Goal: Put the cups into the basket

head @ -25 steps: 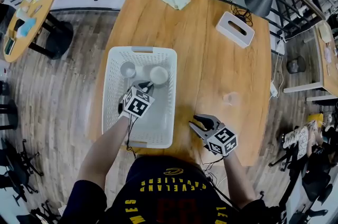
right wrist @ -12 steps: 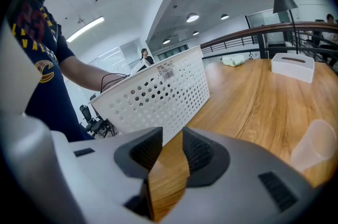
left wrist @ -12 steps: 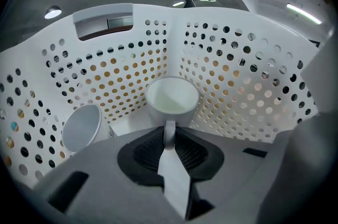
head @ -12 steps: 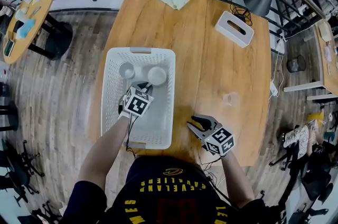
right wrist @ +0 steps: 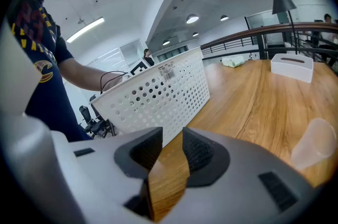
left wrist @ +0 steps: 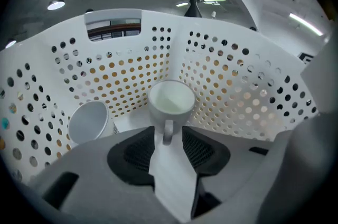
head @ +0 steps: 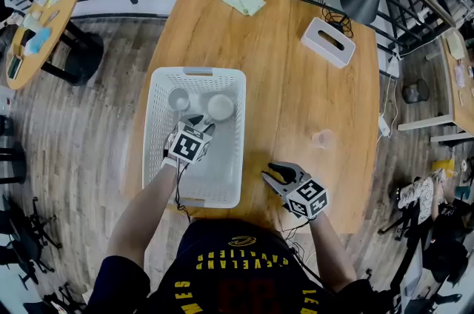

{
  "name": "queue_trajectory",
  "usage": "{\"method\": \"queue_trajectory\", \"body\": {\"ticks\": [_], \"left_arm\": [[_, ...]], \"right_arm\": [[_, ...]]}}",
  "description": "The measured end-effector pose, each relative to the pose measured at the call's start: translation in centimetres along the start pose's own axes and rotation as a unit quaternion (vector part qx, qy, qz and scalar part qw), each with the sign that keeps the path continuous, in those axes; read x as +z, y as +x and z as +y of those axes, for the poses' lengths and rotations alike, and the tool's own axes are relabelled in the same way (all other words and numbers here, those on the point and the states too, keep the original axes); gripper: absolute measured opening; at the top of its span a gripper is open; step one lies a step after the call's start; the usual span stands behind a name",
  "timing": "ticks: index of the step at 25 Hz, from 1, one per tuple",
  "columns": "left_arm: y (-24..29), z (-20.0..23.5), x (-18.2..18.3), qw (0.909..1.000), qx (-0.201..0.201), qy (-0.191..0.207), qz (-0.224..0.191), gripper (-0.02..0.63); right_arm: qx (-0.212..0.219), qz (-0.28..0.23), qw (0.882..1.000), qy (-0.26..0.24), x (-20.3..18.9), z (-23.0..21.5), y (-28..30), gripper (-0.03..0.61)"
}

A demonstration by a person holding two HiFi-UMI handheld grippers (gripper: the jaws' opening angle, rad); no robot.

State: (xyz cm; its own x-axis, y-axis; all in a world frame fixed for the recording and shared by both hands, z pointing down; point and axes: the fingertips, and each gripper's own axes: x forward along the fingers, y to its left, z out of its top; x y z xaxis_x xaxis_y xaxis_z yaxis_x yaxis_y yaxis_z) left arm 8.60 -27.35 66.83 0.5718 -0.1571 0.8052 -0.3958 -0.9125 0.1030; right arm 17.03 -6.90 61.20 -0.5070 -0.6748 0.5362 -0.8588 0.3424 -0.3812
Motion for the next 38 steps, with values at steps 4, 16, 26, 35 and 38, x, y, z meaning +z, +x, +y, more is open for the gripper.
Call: {"method": "queue_trajectory", "body": {"ticks": [4,16,26,35,38], "left_arm": [[-2.7,0.2,2.1,0.9986,-0.001,-0.028,-0.046,0.155],[-11.8,-2.5,7.0,0.9821,-0.022,-0.052,-0.18,0.154],[-17.5,-8.2,9.0,0.9644,-0.049,-0.049,-0.255,0.153],[-19.3,-13.6,9.1,0.9471,-0.114,-0.094,-0.285,0.047],[-19.5,-15.3,9.0,0.945,-0.131,-0.088,-0.286,0.011]], "right_arm": [[-0.002,-0.004,1.0,-0.003,0.2,0.0,-0.2,0.124],[-0.022,-0.023,0.999,-0.014,1.9,0.2,-1.5,0.124],[-0.073,-0.082,0.993,-0.036,7.5,0.9,-3.7,0.12],[-0.076,-0.148,0.986,-0.025,12.4,3.7,-6.4,0.062],[-0.07,-0.165,0.984,-0.003,12.8,4.4,-7.2,0.021]]}}
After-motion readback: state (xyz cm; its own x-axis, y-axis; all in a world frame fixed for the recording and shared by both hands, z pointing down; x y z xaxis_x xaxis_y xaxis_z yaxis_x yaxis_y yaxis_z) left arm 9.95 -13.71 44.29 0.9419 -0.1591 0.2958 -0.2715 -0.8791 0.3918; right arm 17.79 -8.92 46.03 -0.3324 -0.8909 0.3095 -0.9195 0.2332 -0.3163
